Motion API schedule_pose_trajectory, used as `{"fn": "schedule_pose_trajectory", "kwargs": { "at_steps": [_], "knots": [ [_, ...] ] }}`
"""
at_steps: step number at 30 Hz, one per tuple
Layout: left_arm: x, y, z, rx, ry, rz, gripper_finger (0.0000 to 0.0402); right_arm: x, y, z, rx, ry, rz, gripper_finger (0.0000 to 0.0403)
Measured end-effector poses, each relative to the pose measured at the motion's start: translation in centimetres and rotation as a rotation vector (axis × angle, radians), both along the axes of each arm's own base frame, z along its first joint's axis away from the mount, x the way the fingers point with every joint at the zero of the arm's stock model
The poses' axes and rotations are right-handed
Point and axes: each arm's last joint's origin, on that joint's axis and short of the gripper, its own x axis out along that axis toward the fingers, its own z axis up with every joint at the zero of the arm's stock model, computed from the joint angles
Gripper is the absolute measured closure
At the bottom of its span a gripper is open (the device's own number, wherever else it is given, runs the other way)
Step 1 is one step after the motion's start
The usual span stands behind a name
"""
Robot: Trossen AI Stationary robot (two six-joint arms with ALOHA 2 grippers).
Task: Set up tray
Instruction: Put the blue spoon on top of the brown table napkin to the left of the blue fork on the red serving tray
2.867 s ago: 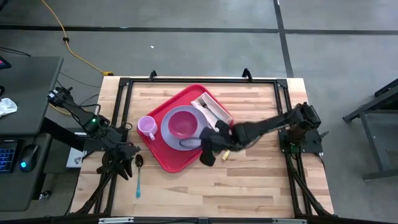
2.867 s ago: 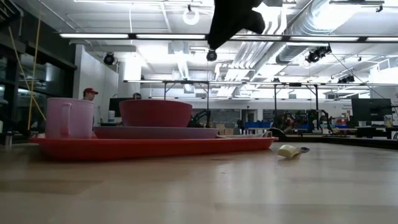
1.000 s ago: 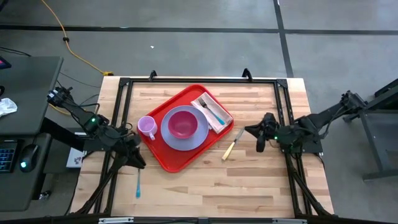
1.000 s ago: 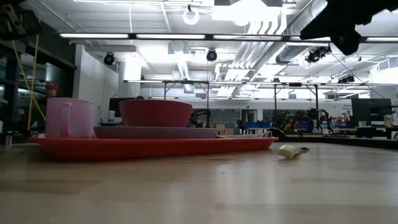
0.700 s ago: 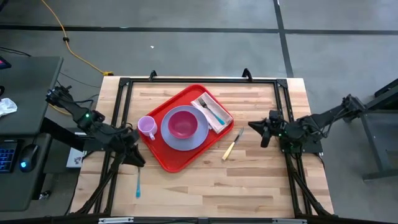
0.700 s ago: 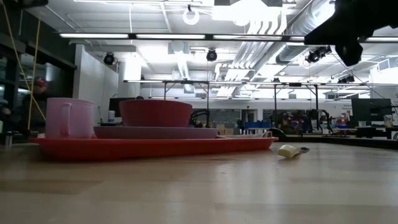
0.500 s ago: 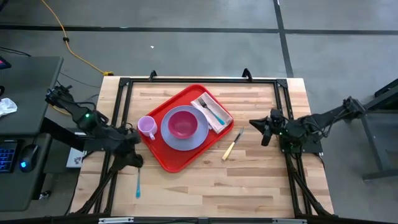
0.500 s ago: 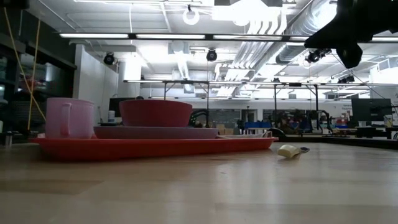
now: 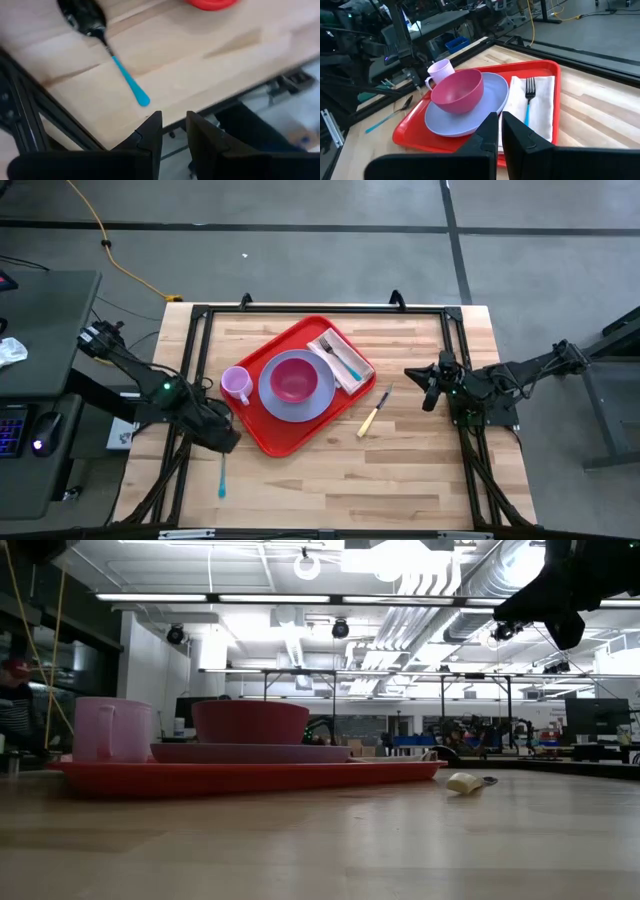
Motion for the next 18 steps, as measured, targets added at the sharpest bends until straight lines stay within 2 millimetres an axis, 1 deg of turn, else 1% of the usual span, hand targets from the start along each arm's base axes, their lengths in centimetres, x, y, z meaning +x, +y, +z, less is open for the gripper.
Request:
{"fn": "schedule_pose_trajectory", "kwargs": {
  "at_steps": [6, 10, 12, 15, 18],
  "knots": [
    [1.2, -1.1, -1.8, 0.047, 0.126, 0.084, 0.0284, -0.2, 0.0, -0.3, 0.002, 0.027, 0.014, 0.0403],
    [1.0, -2.2, -3.9, 0.097, 0.233, 0.124, 0.0284, -0.2, 0.0, -0.3, 0.003, 0.031, 0.023, 0.0403],
    [0.4, -2.9, -4.7, 0.112, 0.272, 0.147, 0.0284, -0.2, 0.0, -0.3, 0.005, 0.035, 0.032, 0.0403],
    [-0.5, -3.9, -5.4, 0.132, 0.25, 0.192, 0.0284, -0.2, 0.1, -0.3, 0.011, 0.041, 0.067, 0.0403],
    [-1.0, -4.7, -6.2, 0.148, 0.181, 0.256, 0.0284, -0.2, 0.2, -0.3, 0.01, 0.046, 0.09, 0.0402]
  ]
}}
